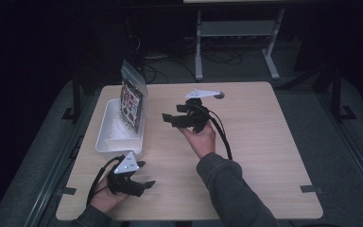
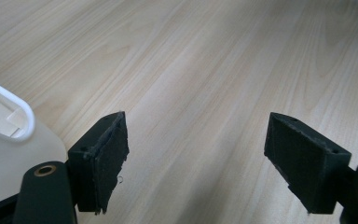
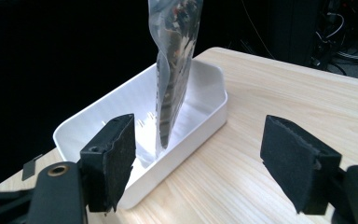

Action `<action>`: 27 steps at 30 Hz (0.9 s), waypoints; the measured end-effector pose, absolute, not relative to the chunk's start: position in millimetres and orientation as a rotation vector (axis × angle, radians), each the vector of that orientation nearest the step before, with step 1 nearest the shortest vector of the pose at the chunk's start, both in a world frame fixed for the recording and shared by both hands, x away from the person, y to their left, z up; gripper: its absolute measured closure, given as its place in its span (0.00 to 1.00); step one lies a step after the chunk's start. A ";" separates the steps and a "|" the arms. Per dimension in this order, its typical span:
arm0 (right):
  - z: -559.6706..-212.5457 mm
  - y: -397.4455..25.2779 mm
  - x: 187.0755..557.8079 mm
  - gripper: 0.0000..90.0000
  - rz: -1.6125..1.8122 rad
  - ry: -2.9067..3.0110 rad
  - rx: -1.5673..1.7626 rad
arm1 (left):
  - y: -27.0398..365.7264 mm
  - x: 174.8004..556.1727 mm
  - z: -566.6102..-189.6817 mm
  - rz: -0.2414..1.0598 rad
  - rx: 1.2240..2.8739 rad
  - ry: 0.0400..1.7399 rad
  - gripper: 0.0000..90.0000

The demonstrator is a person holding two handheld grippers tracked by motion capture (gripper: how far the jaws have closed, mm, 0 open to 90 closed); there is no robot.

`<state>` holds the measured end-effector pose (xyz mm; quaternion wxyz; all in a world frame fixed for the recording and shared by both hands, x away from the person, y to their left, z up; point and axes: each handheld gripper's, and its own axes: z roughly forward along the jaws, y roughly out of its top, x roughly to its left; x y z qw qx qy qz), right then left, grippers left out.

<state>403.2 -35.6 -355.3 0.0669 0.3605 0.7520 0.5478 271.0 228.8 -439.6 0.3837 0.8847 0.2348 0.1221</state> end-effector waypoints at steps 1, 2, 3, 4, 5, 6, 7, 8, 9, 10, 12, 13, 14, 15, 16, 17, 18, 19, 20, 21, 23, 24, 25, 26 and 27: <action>-355.4 -38.8 402.2 0.29 1.649 2.268 1.087 | 228.9 270.9 -439.5 0.309 2.254 0.599 0.23; -355.5 -42.2 401.0 0.29 1.645 2.271 1.087 | 228.9 270.8 -439.3 0.310 2.254 0.598 0.23; -355.8 -46.6 399.3 0.28 1.635 2.271 1.088 | 229.0 270.8 -439.3 0.309 2.254 0.598 0.23; -356.1 -49.3 398.4 0.28 1.631 2.270 1.090 | 229.0 270.8 -439.2 0.308 2.253 0.598 0.23; -356.8 -53.0 397.4 0.28 1.630 2.271 1.093 | 229.0 270.8 -439.1 0.306 2.252 0.599 0.23; -357.5 -56.8 396.2 0.28 1.627 2.273 1.095 | 229.0 270.9 -439.0 0.308 2.253 0.597 0.23; -358.2 -61.4 394.5 0.28 1.619 2.274 1.101 | 228.9 270.8 -439.1 0.307 2.253 0.597 0.23; -358.7 -64.2 393.6 0.28 1.617 2.274 1.103 | 228.7 270.7 -439.2 0.306 2.253 0.598 0.23; -359.6 -69.1 392.1 0.28 1.613 2.273 1.108 | 228.5 270.7 -439.4 0.304 2.253 0.598 0.23; -360.4 -73.0 391.3 0.28 1.611 2.271 1.112 | 228.4 270.8 -439.5 0.303 2.253 0.598 0.23; -361.5 -79.3 389.6 0.28 1.612 2.266 1.123 | 228.2 270.7 -439.8 0.301 2.251 0.600 0.23; -362.1 -82.6 388.9 0.28 1.614 2.267 1.128 | 228.2 270.7 -439.8 0.301 2.251 0.600 0.23; -363.0 -86.3 387.7 0.28 1.609 2.270 1.131 | 228.2 270.7 -439.8 0.302 2.250 0.600 0.23; -363.9 -89.2 386.7 0.28 1.605 2.269 1.131 | 228.3 270.7 -439.8 0.302 2.250 0.600 0.23; -364.5 -91.2 386.0 0.28 1.604 2.271 1.135 | 228.3 270.8 -439.9 0.301 2.249 0.601 0.23; -365.4 -94.4 384.9 0.28 1.603 2.273 1.140 | 228.3 270.9 -440.0 0.301 2.249 0.601 0.23; -366.2 -97.0 383.9 0.28 1.599 2.275 1.142 | 228.3 270.9 -440.1 0.302 2.250 0.601 0.23; -366.7 -99.6 382.9 0.28 1.598 2.275 1.145 | 228.3 270.9 -440.2 0.302 2.250 0.601 0.23; -367.2 -101.7 382.2 0.28 1.598 2.277 1.145 | 228.3 270.8 -440.2 0.302 2.250 0.602 0.23; -367.7 -104.2 381.4 0.28 1.596 2.275 1.149 | 228.3 270.9 -440.2 0.302 2.250 0.602 0.23; -368.5 -110.2 379.4 0.28 1.595 2.278 1.156 | 228.3 270.8 -440.2 0.302 2.250 0.603 0.23; -369.0 -112.7 378.3 0.28 1.592 2.277 1.157 | 228.3 270.8 -440.1 0.302 2.250 0.603 0.23; -369.5 -114.7 377.4 0.28 1.590 2.280 1.156 | 228.3 270.7 -440.0 0.303 2.249 0.603 0.23; -370.3 -117.4 376.2 0.28 1.584 2.281 1.158 | 228.3 270.8 -440.0 0.302 2.248 0.603 0.23; -371.0 -120.8 374.6 0.28 1.581 2.284 1.167 | 228.2 270.9 -440.1 0.301 2.247 0.604 0.23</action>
